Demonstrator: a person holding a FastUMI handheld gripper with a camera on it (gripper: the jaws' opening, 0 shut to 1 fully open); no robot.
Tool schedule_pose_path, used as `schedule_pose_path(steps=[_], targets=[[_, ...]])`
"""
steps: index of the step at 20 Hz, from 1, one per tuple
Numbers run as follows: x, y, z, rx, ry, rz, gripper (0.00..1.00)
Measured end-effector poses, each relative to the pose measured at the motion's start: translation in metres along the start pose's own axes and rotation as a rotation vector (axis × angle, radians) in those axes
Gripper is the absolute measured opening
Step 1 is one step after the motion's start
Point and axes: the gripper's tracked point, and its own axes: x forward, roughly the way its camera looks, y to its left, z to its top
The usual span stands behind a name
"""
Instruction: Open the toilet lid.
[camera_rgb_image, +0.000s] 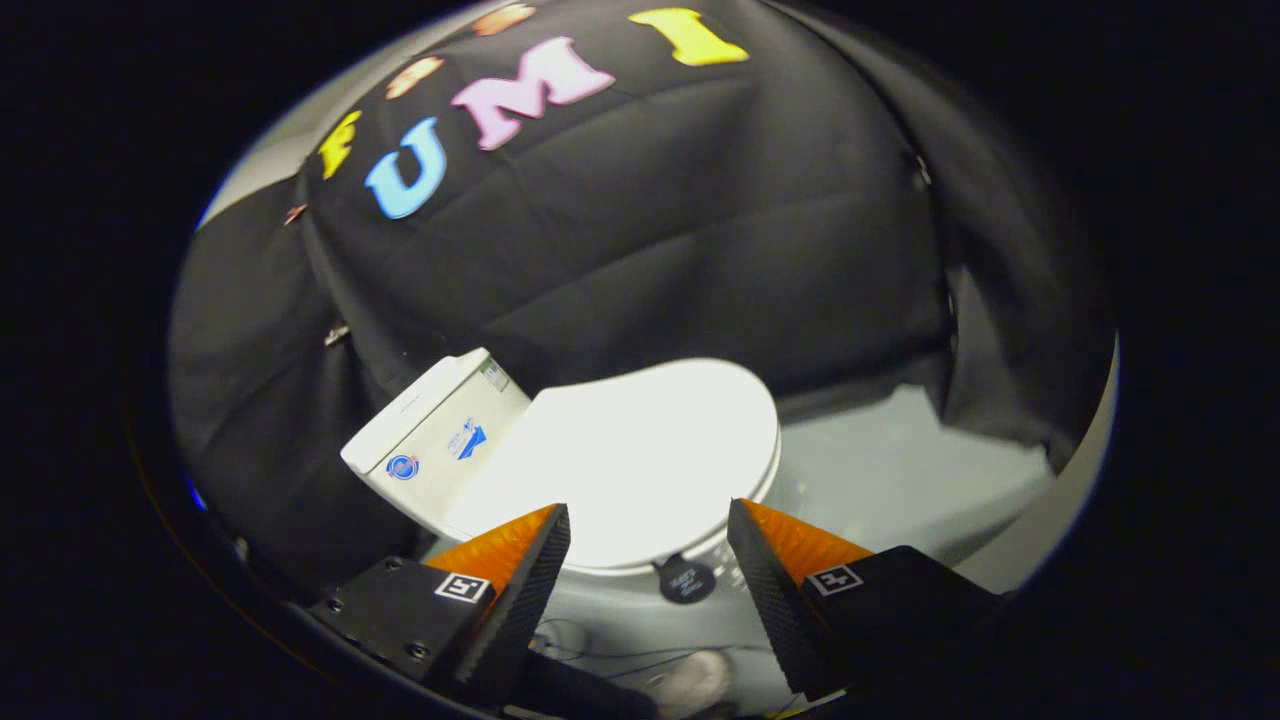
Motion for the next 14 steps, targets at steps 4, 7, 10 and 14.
schedule_pose_path(steps=[4, 7, 10, 14], targets=[[0.031, -0.018, -0.044, 0.147, 0.136, -0.019, 0.96], [0.046, -0.035, -0.058, 0.178, 0.169, -0.043, 0.96], [0.055, -0.041, -0.067, 0.277, 0.216, -0.039, 0.86], [0.065, -0.042, -0.080, 0.293, 0.262, -0.027, 0.51]])
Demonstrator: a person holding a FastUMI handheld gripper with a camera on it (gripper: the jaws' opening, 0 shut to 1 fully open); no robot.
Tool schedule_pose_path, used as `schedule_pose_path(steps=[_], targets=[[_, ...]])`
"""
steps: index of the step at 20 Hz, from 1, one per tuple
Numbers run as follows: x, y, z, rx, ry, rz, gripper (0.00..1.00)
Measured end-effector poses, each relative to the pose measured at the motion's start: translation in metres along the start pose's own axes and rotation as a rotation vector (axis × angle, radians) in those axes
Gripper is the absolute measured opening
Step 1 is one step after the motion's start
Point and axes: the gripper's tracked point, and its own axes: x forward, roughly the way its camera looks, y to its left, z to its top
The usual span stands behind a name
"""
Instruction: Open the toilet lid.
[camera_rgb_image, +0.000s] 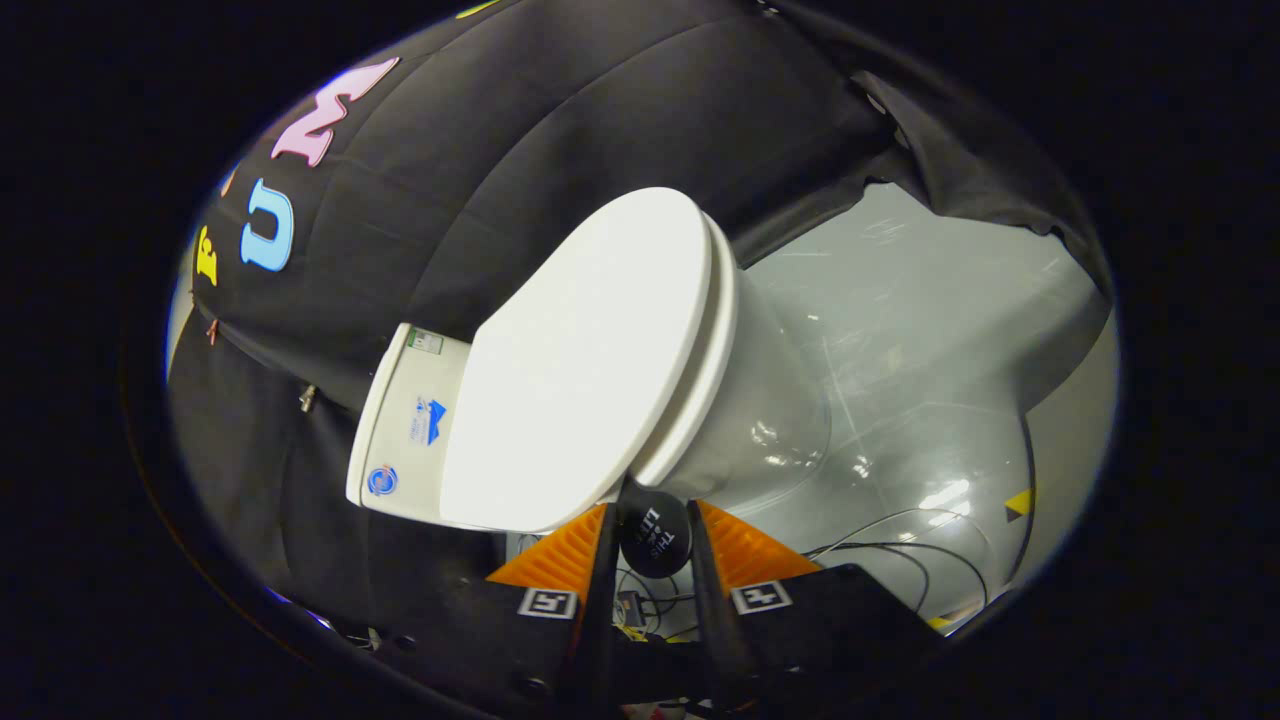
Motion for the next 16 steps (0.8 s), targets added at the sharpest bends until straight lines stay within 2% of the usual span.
schedule_pose_path(steps=[3, 7, 8, 9, 12, 16], targets=[[-0.004, 0.002, 0.002, 0.002, 0.050, 0.043, 0.28], [-0.009, -0.001, -0.004, -0.100, 0.089, 0.031, 0.27], [-0.017, 0.002, 0.019, -0.033, 0.030, 0.028, 0.27], [-0.010, 0.008, 0.004, -0.012, 0.064, 0.028, 0.05], [-0.012, 0.006, 0.007, -0.052, 0.049, 0.049, 0.05], [-0.026, 0.027, 0.017, -0.097, 0.009, 0.082, 0.05]])
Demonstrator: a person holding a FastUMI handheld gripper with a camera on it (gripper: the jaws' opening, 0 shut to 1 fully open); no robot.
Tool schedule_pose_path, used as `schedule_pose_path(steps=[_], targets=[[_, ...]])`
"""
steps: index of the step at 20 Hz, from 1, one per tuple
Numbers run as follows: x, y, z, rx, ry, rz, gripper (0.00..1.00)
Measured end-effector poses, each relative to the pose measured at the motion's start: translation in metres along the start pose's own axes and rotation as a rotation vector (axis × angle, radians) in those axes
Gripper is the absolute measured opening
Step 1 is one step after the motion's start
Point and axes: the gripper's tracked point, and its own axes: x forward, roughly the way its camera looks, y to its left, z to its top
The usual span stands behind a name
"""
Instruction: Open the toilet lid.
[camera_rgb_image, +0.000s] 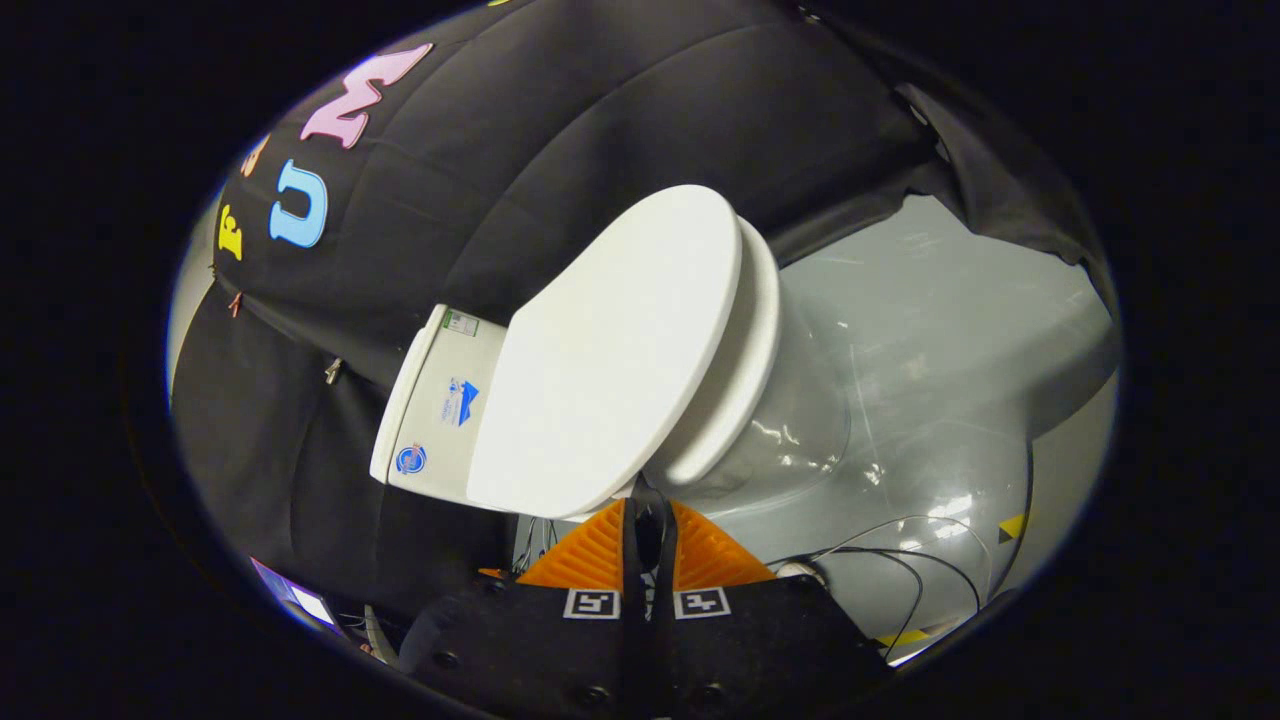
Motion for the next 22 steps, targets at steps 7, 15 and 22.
schedule_pose_path(steps=[7, 15, 22], targets=[[-0.054, 0.118, 0.042, -0.314, -0.131, -0.010, 0.05], [-0.059, 0.293, 0.062, -0.680, -0.267, -0.014, 0.05], [-0.038, 0.382, 0.050, -0.837, -0.328, 0.034, 0.05]])
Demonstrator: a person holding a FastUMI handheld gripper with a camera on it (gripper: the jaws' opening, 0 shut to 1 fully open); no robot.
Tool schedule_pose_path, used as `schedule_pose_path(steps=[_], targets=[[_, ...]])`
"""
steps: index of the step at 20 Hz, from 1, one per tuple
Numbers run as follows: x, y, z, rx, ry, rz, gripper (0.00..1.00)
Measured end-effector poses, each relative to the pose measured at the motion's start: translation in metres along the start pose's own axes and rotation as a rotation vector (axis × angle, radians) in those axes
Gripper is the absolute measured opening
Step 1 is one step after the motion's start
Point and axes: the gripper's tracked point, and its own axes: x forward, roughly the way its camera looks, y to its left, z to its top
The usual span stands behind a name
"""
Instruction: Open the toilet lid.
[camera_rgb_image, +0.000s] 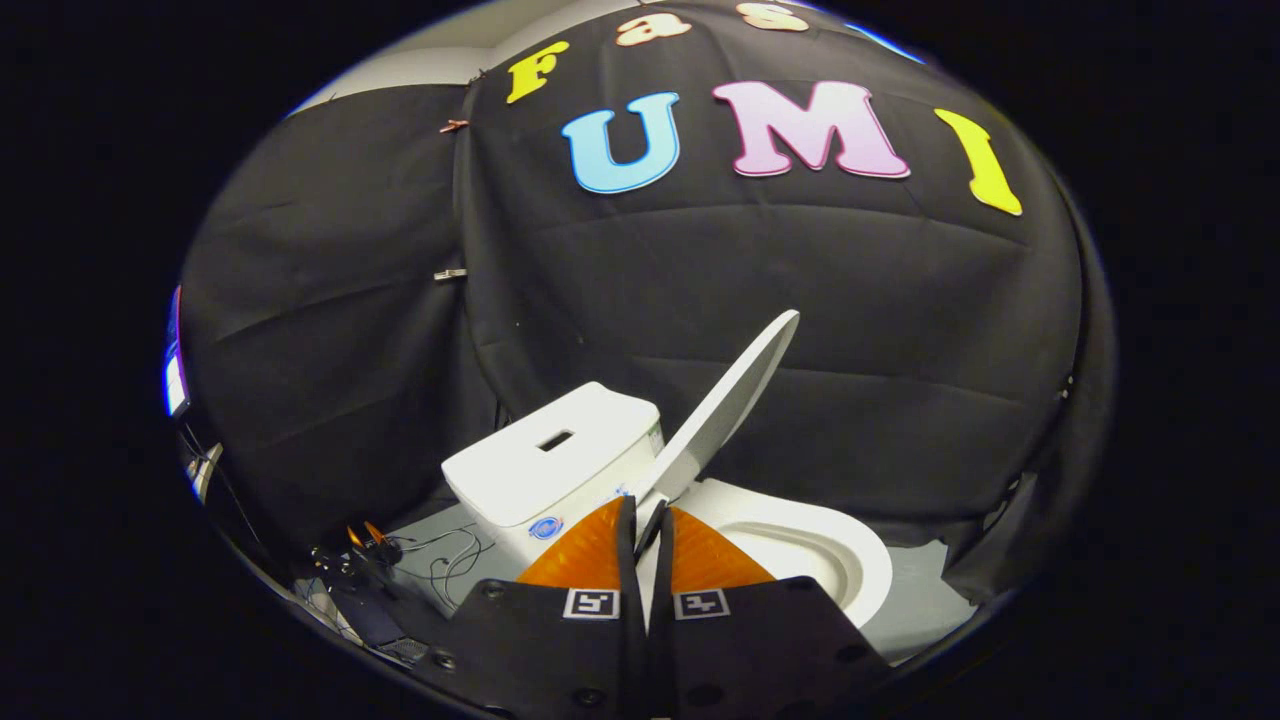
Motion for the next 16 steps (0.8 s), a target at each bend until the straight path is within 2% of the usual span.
schedule_pose_path(steps=[10, 16], targets=[[0.056, 0.104, 0.035, -0.246, -0.070, 0.068, 0.05], [0.093, 0.152, 0.038, -0.265, -0.045, 0.136, 0.06]])
